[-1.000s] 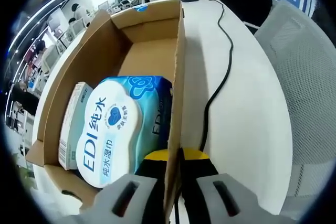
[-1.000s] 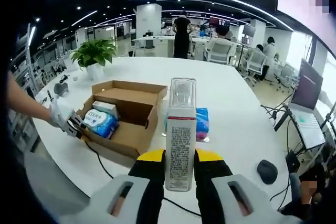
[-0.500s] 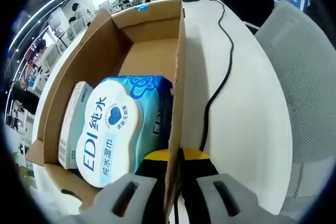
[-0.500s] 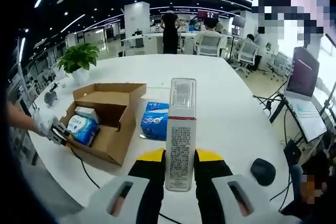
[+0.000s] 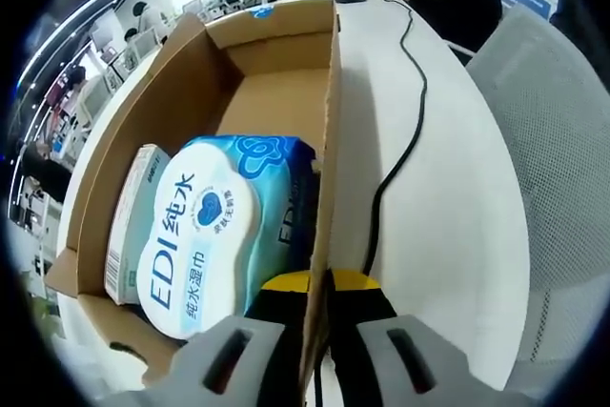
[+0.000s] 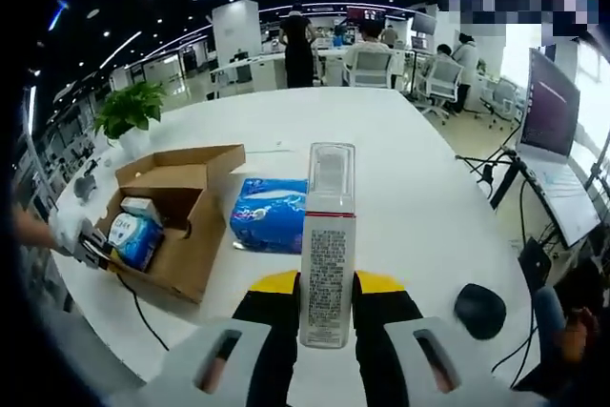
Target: Operate the shoe box by opening the lid, removing the specified soft item, and placing it in the target area until the item is outside and the box remains undamaged.
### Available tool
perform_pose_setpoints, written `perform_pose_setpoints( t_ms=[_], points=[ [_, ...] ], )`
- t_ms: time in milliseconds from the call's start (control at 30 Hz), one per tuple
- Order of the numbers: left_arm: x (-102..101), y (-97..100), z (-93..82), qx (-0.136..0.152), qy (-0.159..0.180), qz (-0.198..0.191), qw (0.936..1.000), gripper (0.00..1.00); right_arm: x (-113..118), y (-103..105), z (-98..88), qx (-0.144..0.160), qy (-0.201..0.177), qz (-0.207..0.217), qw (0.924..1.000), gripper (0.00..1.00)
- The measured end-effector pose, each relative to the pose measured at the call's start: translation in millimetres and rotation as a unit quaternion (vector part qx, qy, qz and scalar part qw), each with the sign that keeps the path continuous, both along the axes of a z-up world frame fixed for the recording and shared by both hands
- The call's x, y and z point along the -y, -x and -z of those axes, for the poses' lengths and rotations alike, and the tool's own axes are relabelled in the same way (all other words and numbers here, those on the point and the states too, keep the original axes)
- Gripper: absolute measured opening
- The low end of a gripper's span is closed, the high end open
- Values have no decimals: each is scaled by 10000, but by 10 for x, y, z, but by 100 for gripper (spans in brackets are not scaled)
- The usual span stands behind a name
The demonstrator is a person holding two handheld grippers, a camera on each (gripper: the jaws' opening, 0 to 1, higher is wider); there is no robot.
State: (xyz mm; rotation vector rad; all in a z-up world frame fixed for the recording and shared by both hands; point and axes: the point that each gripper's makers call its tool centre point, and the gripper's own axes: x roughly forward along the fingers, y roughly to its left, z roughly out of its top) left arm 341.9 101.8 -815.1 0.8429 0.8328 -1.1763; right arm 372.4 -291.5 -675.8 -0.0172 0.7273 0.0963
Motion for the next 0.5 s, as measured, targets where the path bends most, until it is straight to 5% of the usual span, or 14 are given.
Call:
perform_pose_setpoints(
  t_ms=[233,500],
  points=[
    [5,3,0,-4,7,35,10000,4,136,-158,64,8,62,64,10000,18],
    [7,8,5,49,16,94,9999,4,294,-343,183,-43,-325,317,9990,18]
  ],
)
